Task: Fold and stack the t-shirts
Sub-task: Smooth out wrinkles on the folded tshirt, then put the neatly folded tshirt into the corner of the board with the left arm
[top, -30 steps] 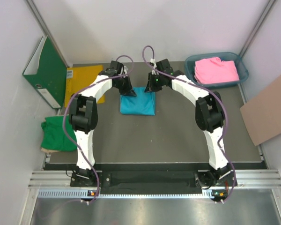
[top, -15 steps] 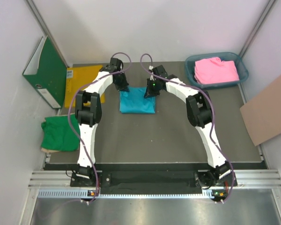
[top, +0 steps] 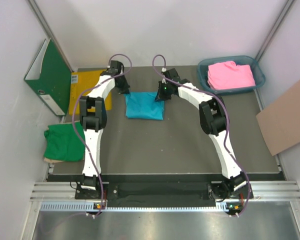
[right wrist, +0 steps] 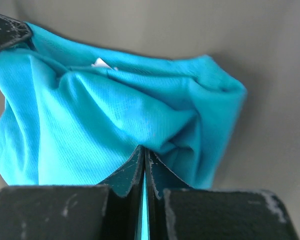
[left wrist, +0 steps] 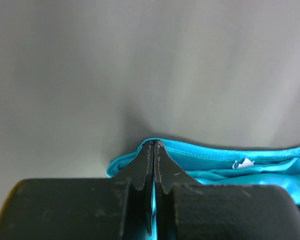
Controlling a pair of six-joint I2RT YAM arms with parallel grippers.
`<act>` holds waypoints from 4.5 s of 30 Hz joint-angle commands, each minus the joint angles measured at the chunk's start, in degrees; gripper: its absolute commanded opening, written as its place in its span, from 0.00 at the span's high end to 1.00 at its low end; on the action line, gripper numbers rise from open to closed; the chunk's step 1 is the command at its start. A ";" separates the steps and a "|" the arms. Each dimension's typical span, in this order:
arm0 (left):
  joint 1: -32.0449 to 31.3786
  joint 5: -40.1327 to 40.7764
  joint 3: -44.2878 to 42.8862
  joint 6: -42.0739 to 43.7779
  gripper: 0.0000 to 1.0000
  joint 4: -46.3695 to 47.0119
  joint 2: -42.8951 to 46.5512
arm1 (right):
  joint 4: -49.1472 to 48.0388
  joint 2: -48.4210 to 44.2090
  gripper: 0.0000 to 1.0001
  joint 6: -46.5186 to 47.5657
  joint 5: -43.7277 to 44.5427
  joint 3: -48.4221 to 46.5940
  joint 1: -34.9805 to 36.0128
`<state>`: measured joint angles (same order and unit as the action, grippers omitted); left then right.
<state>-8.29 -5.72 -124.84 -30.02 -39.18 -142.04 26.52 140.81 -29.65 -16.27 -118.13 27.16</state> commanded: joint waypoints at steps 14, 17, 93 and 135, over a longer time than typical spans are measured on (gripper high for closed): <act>3.37 5.18 20.40 7.41 0.07 -4.14 33.46 | 1.15 -11.61 0.98 7.40 1.68 3.61 0.52; 3.37 13.34 26.71 10.58 0.01 -8.01 39.27 | 4.67 -15.39 0.94 11.09 1.68 4.56 2.19; -4.62 14.60 32.90 -1.09 1.00 -25.51 17.76 | 7.22 -29.19 0.12 12.25 10.47 25.40 5.72; -7.53 1.94 61.38 -3.11 0.57 -22.96 40.17 | -8.77 -17.07 0.16 0.82 5.03 25.76 1.49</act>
<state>-14.79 4.14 -66.50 -31.05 -61.71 -103.55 22.24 120.86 -25.76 -8.67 -89.43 28.58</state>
